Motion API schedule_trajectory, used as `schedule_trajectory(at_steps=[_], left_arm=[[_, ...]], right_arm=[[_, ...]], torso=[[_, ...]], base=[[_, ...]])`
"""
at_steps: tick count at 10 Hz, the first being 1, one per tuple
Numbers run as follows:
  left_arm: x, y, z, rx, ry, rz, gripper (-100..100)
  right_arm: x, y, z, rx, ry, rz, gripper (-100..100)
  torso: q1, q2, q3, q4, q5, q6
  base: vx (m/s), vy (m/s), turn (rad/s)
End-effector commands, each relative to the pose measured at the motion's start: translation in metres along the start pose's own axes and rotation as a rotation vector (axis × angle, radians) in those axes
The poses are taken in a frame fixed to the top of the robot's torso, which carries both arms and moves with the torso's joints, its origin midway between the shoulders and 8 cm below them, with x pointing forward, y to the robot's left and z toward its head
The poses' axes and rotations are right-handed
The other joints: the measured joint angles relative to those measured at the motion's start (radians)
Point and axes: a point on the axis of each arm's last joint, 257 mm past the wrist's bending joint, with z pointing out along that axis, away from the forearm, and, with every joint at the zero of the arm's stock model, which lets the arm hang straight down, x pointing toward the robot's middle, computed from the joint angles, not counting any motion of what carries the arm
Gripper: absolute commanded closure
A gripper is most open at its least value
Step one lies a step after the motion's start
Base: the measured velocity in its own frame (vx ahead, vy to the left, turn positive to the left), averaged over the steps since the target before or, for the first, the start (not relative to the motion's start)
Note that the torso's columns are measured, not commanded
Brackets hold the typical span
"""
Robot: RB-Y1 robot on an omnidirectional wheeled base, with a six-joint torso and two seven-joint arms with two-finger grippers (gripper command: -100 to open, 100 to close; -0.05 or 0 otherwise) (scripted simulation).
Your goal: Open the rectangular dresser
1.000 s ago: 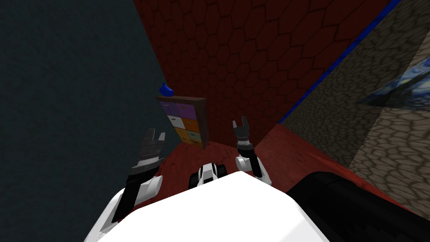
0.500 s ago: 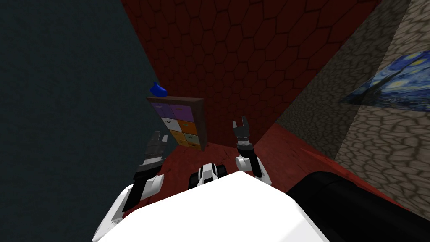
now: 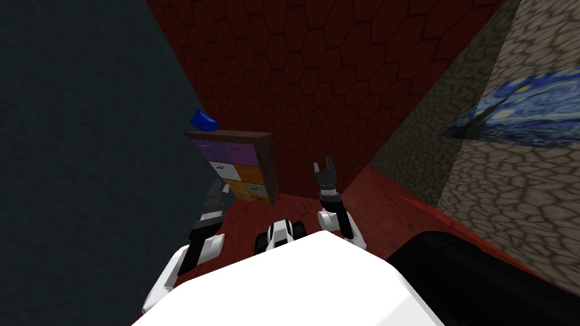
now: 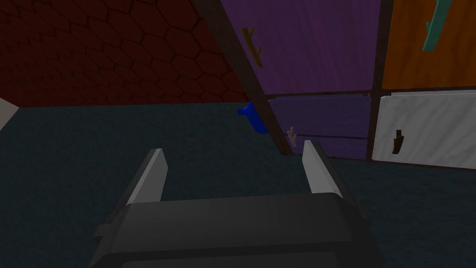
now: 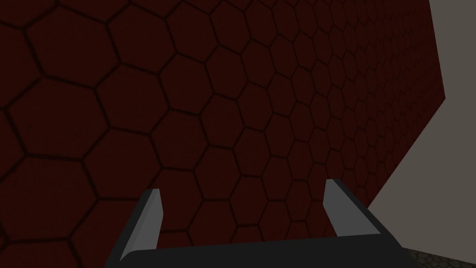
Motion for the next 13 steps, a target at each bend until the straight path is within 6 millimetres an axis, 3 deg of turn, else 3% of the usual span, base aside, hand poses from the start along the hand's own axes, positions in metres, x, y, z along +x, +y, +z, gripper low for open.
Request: schedule_trajectory(at_steps=[1, 13], left_arm=[[0.002, 0.020, -0.001, -0.033, -0.002, -0.008, -100], [0.004, 0.116, -0.018, -0.197, 0.040, 0.001, -100]], right_arm=[[0.000, 0.000, 0.000, 0.000, 0.000, 0.000, 0], [0.000, 0.000, 0.000, 0.000, 0.000, 0.000, 0]], torso=[[0.000, 0.000, 0.000, 0.000, 0.000, 0.000], [0.000, 0.001, 0.000, 0.000, 0.000, 0.000]], base=[[0.052, 0.024, -0.101], [0.069, 0.036, -0.104]])
